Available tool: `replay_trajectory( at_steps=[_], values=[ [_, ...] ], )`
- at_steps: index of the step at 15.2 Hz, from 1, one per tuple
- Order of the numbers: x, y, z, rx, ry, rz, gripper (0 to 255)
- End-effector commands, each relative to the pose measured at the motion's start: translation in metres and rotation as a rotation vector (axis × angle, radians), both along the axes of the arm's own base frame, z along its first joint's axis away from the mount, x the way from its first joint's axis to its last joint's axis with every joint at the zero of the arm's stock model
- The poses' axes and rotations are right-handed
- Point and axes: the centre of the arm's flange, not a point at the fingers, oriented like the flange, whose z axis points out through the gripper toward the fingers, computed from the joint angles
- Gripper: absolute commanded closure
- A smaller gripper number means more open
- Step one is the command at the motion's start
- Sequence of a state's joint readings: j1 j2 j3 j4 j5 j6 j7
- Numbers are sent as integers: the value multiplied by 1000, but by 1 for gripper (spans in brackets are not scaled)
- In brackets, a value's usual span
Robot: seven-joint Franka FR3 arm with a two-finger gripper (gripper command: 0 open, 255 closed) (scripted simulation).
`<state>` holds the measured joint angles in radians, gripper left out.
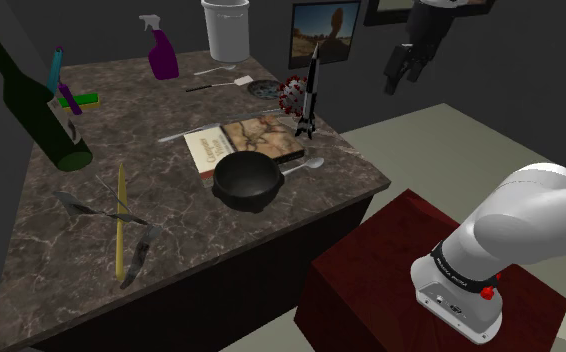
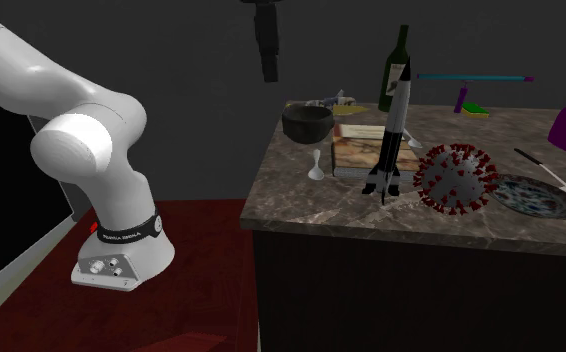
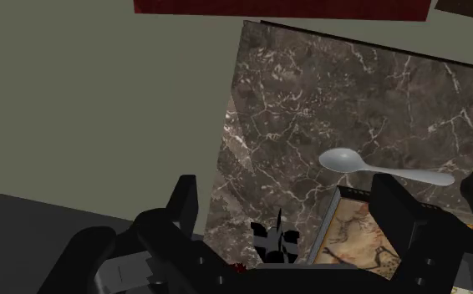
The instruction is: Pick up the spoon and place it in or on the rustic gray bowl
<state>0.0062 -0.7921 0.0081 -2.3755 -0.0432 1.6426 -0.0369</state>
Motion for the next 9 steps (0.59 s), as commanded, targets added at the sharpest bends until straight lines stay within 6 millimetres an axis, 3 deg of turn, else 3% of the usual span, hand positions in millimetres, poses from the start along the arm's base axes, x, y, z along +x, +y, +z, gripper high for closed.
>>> replay_trajectory(
  at_steps=[1, 9],
  values=[
    [0, 0, 0, 0, 0, 0, 0],
    [55, 37, -86, 42, 84, -102, 0]
  ],
)
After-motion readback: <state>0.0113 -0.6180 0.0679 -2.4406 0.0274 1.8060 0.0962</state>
